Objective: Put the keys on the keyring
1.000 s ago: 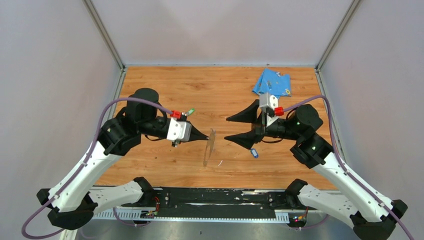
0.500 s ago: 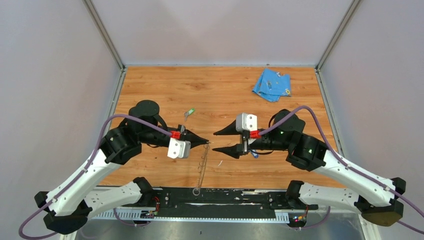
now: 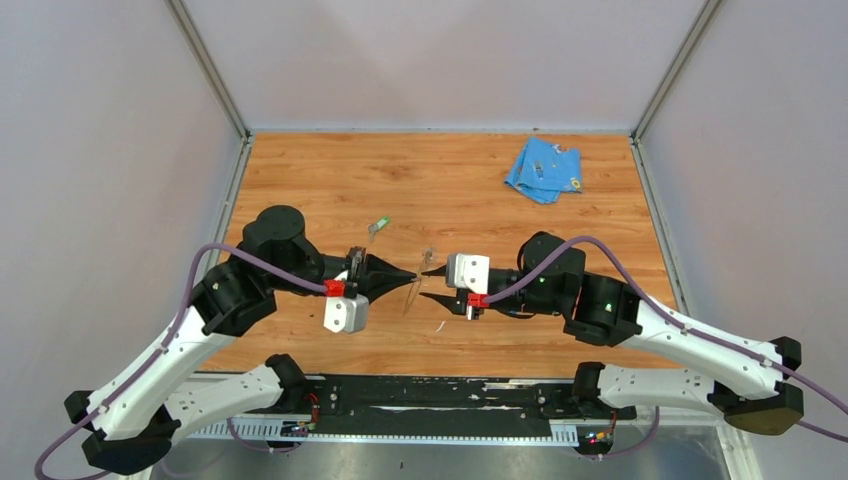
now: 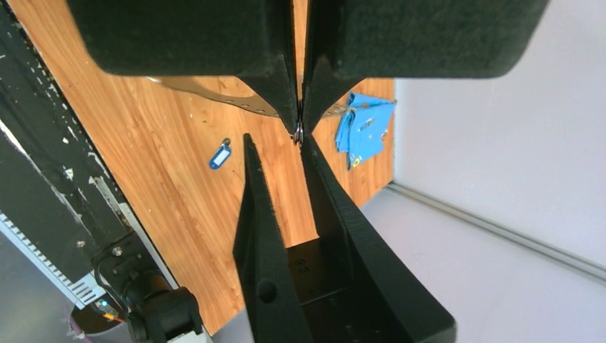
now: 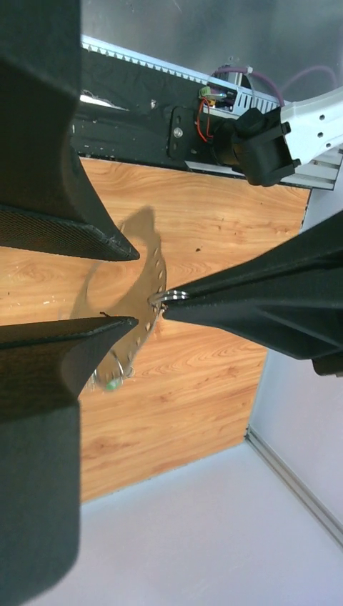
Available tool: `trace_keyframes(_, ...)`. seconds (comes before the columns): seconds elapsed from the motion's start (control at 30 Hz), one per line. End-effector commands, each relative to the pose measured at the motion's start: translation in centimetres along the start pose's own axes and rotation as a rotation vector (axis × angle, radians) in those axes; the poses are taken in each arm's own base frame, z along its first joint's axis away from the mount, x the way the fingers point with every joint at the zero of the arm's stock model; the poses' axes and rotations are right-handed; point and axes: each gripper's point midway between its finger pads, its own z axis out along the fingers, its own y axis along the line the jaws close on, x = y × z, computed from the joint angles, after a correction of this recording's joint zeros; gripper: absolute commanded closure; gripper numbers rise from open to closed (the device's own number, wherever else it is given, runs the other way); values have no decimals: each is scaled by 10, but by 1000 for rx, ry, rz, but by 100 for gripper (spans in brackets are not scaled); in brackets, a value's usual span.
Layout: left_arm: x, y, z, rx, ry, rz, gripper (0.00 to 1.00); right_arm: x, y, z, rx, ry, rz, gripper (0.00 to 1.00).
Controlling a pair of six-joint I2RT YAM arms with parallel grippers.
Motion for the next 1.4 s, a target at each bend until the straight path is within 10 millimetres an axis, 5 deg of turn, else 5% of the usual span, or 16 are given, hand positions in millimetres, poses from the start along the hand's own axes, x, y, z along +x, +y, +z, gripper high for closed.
trace_keyframes(0.0, -12, -7, -2, 20, -68, 165, 100, -15, -14, -7, 81, -28, -69, 64)
trace_keyframes(0.53, -31, 5, -4, -72, -154, 161, 100, -40, -5, -21, 69, -144, -31, 53)
trace_keyframes(1.1, -44, 29, -2, -156, -193, -26, 100, -55, -16, -13, 150, -226, -44, 78)
trace_keyframes(1.27, -46, 34, -2, -172, -200, -64, 100, -57, -19, -14, 162, -227, -38, 98)
trace_keyframes(1.37, -46, 33, -1, -167, -202, -83, 100, -57, -18, -13, 151, -213, -33, 99)
